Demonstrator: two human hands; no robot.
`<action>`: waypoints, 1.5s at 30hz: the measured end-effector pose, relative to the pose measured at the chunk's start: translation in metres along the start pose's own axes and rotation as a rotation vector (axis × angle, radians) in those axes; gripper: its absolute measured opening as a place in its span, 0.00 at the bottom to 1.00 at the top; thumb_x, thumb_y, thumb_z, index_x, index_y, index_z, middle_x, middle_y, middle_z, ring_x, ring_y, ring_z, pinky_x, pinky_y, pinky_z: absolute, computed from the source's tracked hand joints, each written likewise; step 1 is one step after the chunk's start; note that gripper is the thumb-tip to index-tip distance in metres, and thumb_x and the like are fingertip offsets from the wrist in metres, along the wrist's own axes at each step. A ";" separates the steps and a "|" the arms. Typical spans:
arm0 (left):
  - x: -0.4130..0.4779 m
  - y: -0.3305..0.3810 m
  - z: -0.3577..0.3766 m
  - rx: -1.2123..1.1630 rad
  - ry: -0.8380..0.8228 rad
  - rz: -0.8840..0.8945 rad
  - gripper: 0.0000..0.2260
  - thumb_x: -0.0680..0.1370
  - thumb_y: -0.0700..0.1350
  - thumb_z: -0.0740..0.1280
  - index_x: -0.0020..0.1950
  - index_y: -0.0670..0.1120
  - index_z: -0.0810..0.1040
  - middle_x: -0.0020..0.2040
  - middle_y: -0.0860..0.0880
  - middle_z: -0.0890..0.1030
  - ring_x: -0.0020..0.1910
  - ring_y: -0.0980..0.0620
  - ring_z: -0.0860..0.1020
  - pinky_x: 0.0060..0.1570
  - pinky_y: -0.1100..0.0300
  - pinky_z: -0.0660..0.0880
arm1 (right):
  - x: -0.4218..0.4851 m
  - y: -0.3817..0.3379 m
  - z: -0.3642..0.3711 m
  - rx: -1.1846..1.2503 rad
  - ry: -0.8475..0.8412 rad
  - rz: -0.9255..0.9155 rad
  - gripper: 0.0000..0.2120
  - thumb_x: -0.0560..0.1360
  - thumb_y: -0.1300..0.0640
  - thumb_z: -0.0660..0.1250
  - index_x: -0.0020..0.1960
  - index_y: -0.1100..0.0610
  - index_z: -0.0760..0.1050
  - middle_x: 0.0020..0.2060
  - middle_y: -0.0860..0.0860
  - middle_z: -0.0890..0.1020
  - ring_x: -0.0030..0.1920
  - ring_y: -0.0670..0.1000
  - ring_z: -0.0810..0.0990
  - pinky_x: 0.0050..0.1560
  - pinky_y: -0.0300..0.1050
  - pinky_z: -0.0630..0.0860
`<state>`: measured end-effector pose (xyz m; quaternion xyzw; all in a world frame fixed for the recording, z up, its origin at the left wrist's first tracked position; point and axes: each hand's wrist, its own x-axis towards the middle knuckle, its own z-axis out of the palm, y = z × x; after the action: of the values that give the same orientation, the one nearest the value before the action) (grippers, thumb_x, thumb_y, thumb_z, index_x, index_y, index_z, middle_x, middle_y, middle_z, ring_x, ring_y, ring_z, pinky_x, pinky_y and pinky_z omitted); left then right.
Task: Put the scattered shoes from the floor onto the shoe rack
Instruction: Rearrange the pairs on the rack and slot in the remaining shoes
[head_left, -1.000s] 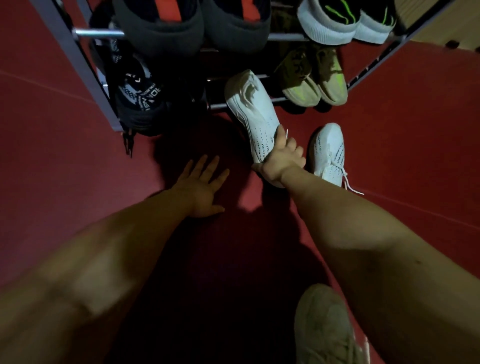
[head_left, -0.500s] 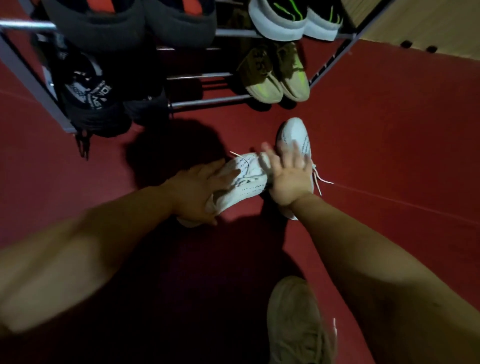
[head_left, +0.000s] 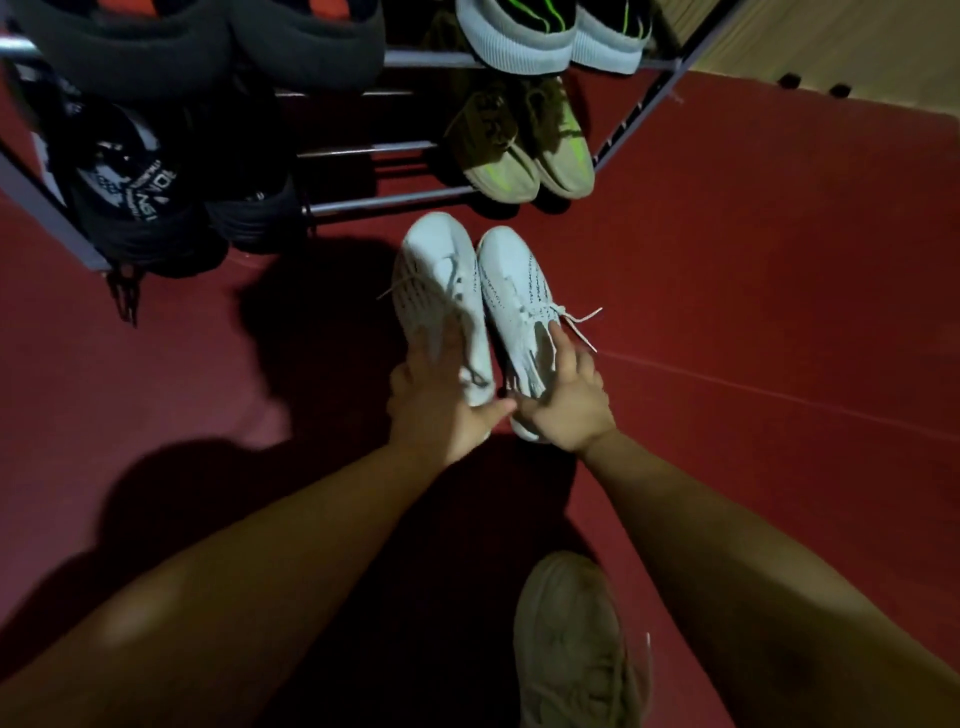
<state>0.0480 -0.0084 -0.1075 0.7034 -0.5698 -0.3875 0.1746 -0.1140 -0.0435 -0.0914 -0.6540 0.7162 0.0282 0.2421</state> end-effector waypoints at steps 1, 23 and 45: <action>0.003 0.007 -0.002 0.037 -0.122 0.008 0.52 0.66 0.64 0.71 0.76 0.57 0.38 0.77 0.43 0.41 0.73 0.36 0.52 0.70 0.44 0.58 | -0.001 0.000 -0.001 0.085 -0.040 -0.022 0.48 0.68 0.48 0.72 0.76 0.41 0.43 0.75 0.57 0.53 0.73 0.62 0.56 0.71 0.54 0.57; -0.022 -0.040 -0.007 0.327 0.257 0.619 0.25 0.71 0.55 0.58 0.66 0.47 0.66 0.66 0.40 0.75 0.71 0.37 0.45 0.48 0.27 0.70 | -0.024 0.010 0.020 0.250 -0.140 -0.288 0.44 0.73 0.53 0.70 0.76 0.49 0.42 0.75 0.56 0.44 0.76 0.54 0.46 0.70 0.37 0.45; 0.102 -0.008 -0.133 0.435 0.250 0.336 0.26 0.74 0.61 0.59 0.69 0.51 0.69 0.66 0.49 0.74 0.60 0.38 0.72 0.63 0.50 0.65 | 0.115 -0.116 -0.041 -0.014 0.237 -0.547 0.46 0.59 0.28 0.67 0.70 0.49 0.63 0.66 0.56 0.71 0.65 0.56 0.72 0.65 0.55 0.70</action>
<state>0.1571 -0.1280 -0.0635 0.6623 -0.7220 -0.1325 0.1501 -0.0199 -0.1812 -0.0674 -0.8231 0.5365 -0.1095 0.1508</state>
